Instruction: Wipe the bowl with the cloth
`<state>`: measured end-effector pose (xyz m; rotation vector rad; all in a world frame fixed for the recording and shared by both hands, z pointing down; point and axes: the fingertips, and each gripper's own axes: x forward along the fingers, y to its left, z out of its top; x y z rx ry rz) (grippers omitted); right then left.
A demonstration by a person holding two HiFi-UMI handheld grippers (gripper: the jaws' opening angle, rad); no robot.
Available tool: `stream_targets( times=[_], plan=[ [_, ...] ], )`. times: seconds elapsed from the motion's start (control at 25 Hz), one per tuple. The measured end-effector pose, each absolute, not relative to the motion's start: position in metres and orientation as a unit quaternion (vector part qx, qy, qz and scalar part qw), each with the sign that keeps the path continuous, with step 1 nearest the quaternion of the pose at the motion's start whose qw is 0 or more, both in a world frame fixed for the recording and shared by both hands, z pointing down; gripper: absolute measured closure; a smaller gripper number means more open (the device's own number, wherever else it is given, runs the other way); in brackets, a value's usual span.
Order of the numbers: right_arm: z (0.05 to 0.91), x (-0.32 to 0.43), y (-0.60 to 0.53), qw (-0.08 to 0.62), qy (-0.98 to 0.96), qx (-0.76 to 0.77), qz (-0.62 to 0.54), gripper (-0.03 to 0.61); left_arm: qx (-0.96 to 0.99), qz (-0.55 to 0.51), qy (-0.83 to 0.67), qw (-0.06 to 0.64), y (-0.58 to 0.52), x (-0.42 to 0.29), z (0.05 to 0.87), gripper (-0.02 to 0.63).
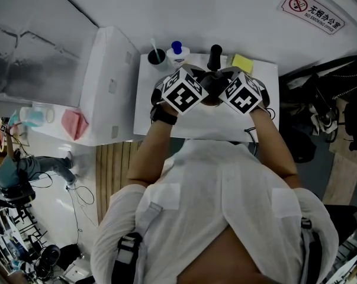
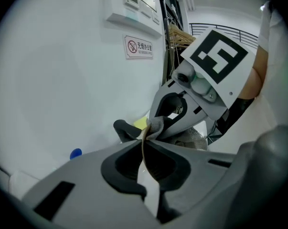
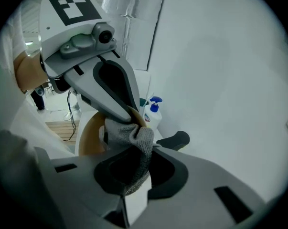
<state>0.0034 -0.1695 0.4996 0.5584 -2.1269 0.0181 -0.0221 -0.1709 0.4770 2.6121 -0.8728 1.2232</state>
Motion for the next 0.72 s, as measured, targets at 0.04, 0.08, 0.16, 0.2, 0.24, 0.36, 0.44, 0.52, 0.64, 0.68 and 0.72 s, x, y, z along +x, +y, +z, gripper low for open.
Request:
stream_targets(
  times=[0.04,0.08,0.16,0.2,0.24,0.36,0.44,0.52,0.64,0.68,0.72],
  plan=[
    [0.5,0.003,-0.169,0.459,-0.86,0.221,0.0,0.513,0.865,0.411,-0.281,0.058,-0.17,-0.02,0.477,0.594],
    [0.5,0.002,-0.168,0.465,-0.859,0.215,-0.008,0.515,0.865,0.417,-0.273,0.051,-0.169,-0.017,0.478,0.594],
    [0.5,0.0,-0.166,0.473,-0.857,0.203,-0.022,0.517,0.865,0.43,-0.257,0.038,-0.167,-0.014,0.479,0.594],
    [0.5,-0.001,-0.166,0.476,-0.856,0.197,-0.03,0.517,0.864,0.436,-0.25,0.031,-0.166,-0.013,0.479,0.594],
    [0.5,-0.002,-0.165,0.479,-0.856,0.192,-0.037,0.517,0.864,0.441,-0.243,0.025,-0.166,-0.012,0.48,0.594],
    [0.501,-0.006,-0.164,0.482,-0.855,0.18,-0.054,0.522,0.862,0.455,-0.223,0.008,-0.165,-0.008,0.481,0.594],
    [0.501,-0.009,-0.163,0.484,-0.855,0.175,-0.059,0.525,0.862,0.46,-0.213,-0.002,-0.164,-0.006,0.482,0.594],
    [0.5,-0.009,-0.164,0.484,-0.855,0.176,-0.06,0.528,0.864,0.458,-0.207,-0.009,-0.163,-0.004,0.482,0.594],
    [0.498,-0.005,-0.171,0.478,-0.854,0.2,-0.044,0.534,0.874,0.428,-0.231,-0.004,-0.17,-0.002,0.478,0.586],
    [0.499,-0.001,-0.174,0.477,-0.852,0.21,-0.037,0.535,0.875,0.414,-0.25,0.002,-0.175,-0.004,0.476,0.509],
    [0.5,0.002,-0.178,0.476,-0.85,0.222,-0.029,0.535,0.875,0.4,-0.272,0.009,-0.18,-0.008,0.474,0.424]
  ],
)
